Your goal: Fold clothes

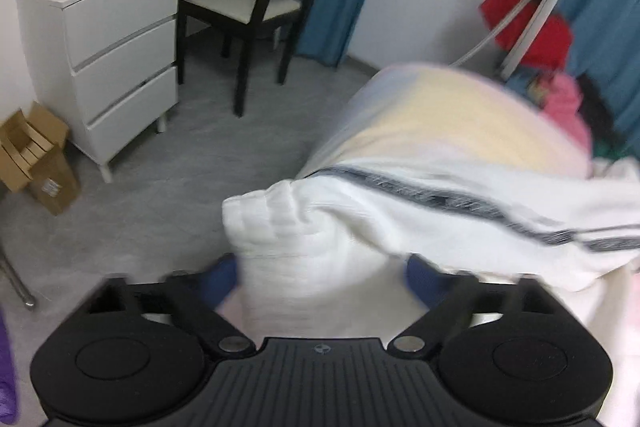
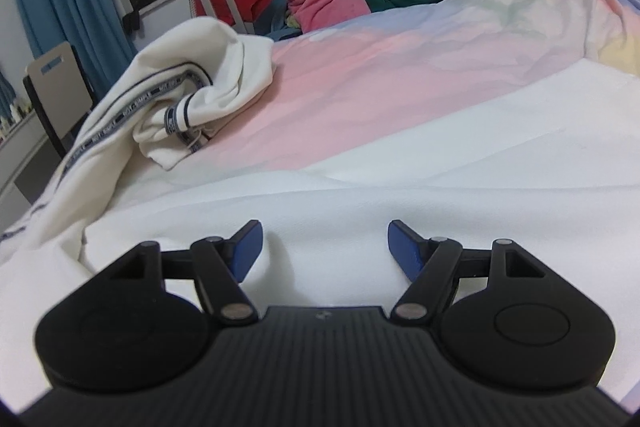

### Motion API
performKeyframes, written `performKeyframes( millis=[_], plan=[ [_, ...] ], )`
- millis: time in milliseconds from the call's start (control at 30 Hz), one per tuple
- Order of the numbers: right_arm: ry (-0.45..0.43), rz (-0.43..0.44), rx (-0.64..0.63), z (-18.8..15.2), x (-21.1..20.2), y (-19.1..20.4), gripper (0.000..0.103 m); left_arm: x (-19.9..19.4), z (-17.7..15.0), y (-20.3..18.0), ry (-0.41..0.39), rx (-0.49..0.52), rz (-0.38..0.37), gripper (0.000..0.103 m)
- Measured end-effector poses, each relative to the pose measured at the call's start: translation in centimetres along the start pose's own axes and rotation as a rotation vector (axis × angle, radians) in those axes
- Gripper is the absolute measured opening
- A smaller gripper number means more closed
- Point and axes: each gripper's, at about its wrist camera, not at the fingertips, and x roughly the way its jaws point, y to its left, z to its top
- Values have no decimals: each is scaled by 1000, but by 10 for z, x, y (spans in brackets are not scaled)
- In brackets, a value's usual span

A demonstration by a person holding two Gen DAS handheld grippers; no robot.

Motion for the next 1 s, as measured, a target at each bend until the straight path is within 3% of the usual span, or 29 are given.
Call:
performKeyframes(
  millis=[33,67,133,200,367,433,633,767,900,1000],
  plan=[
    [3,-4,-5,-1,2,2,73,4,2,3,2,-16,-3,60],
    [4,-8,-11,-1,4,4,73,5,4,7,-7,-38,-20,41],
    [1,-14,-26,-2,7,8,73,3,11,0,-53,-20,12,38],
    [-2,-14,-32,-1,10,10,73,-10,19,-16,-122,61,64,32],
    [-13,-15,-36,0,12,13,73,-53,48,-56,-320,204,125,30],
    [-19,-13,-34,1,12,13,73,-46,50,-69,-323,230,185,31],
    [-22,10,-28,3,11,14,73,0,43,-69,-192,85,295,44],
    [-37,19,-66,5,6,18,72,-28,37,-87,-251,61,321,80],
    [-52,43,-80,10,-2,17,72,-68,28,-121,-335,132,268,85],
    [-56,67,-75,11,-10,14,72,-96,-2,-161,-370,181,201,90]
  ],
)
